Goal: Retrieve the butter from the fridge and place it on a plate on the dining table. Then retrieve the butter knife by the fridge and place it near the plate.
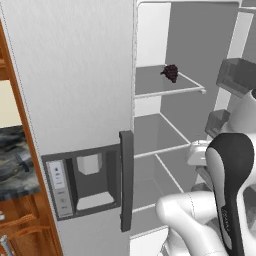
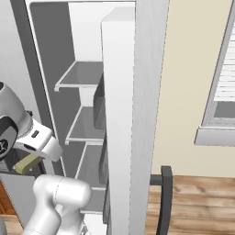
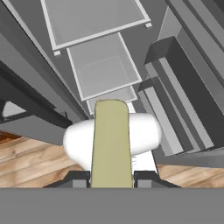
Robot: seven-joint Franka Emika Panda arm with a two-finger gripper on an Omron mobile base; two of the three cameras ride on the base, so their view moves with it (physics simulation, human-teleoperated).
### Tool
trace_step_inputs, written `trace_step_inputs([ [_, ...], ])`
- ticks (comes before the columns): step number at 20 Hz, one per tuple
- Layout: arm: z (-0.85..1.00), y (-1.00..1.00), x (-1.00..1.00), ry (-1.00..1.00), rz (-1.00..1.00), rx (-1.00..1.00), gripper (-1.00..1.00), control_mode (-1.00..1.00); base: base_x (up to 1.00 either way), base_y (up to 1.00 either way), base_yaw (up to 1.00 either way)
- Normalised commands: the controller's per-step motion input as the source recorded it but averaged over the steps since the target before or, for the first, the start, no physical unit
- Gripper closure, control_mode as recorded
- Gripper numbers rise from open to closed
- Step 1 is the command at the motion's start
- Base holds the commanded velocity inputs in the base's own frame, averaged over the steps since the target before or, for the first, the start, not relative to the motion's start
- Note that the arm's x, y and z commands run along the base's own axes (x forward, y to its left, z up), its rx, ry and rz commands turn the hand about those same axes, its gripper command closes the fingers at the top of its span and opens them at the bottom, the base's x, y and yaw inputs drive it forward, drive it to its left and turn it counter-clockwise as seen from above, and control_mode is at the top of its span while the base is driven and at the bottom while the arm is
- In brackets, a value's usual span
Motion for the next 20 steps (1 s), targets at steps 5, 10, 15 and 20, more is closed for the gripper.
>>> trace_step_inputs([
  [5, 0.0, 0.0, 0.0, 0.0, 0.0, 0.0, 1.0, 1.0, -0.4, 0.23, 0.0],
  [10, 0.0, 0.0, 0.0, 0.0, 0.0, 0.0, 1.0, 1.0, -0.4, 0.31, 0.0],
  [15, 0.0, 0.0, 0.0, 0.0, 0.0, 0.0, 1.0, 1.0, -0.4, 0.34, 0.0],
  [20, 0.0, 0.0, 0.0, 0.0, 0.0, 0.0, 1.0, 1.0, -0.45, 0.38, 0.0],
])
